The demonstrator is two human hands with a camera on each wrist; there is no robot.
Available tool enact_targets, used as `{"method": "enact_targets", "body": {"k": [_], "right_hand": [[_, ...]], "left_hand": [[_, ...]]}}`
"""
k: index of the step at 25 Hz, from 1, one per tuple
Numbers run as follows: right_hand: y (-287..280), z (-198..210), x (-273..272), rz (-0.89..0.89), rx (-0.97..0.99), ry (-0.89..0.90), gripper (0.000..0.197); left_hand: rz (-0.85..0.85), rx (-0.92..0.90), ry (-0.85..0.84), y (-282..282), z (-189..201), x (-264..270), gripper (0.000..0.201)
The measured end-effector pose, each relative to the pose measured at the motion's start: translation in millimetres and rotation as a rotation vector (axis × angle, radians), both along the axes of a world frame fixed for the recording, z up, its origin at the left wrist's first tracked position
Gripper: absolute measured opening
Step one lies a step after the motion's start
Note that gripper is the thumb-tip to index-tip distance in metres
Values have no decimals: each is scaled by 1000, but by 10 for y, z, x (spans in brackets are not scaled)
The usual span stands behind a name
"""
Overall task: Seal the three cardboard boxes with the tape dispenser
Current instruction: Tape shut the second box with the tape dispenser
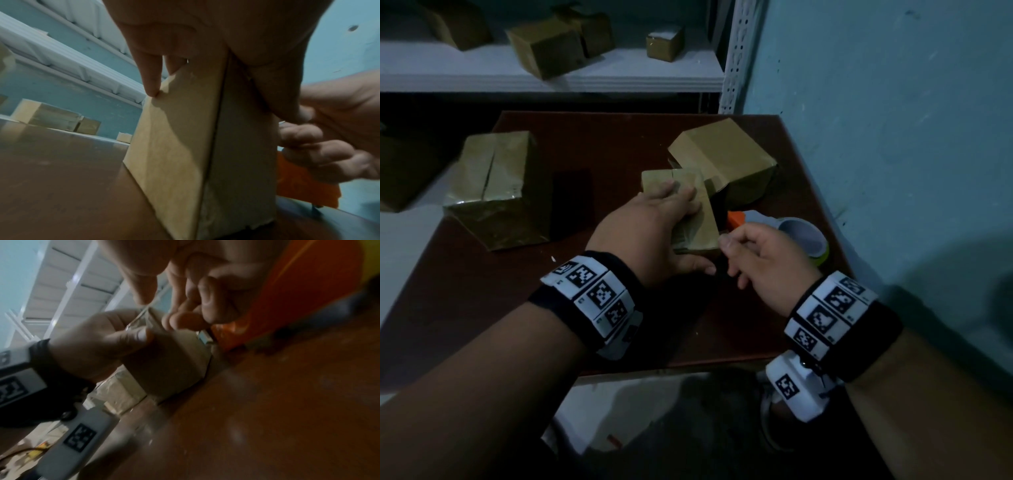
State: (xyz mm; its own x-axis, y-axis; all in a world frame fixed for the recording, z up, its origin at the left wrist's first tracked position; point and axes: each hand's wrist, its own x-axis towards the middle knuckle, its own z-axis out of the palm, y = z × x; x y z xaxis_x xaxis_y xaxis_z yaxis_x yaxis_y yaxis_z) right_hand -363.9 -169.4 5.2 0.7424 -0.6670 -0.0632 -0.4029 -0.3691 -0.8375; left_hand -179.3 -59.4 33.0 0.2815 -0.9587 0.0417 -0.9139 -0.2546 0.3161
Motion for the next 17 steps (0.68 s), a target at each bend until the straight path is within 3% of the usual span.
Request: {"method": "enact_targets", "body": {"k": [3,8,13,15,17], "right_hand": [[-30,-98,43,48,8,-40,29],[84,-160,159,-26,350,-165,33],[57,-206,247,-101,-18,81,34],[83,-135,243,-142,-84,-42,35],[163,-1,249,-142,-18,-175,62]], "left_hand": [[10,8,18,-4,-21,13,109],[22,-19,40,19,3,-7,108],[10,-27,15,2,-53,10,105],[20,-32,29,-9,-95,19,108],[25,-40,58,-12,-132,36,117]]}}
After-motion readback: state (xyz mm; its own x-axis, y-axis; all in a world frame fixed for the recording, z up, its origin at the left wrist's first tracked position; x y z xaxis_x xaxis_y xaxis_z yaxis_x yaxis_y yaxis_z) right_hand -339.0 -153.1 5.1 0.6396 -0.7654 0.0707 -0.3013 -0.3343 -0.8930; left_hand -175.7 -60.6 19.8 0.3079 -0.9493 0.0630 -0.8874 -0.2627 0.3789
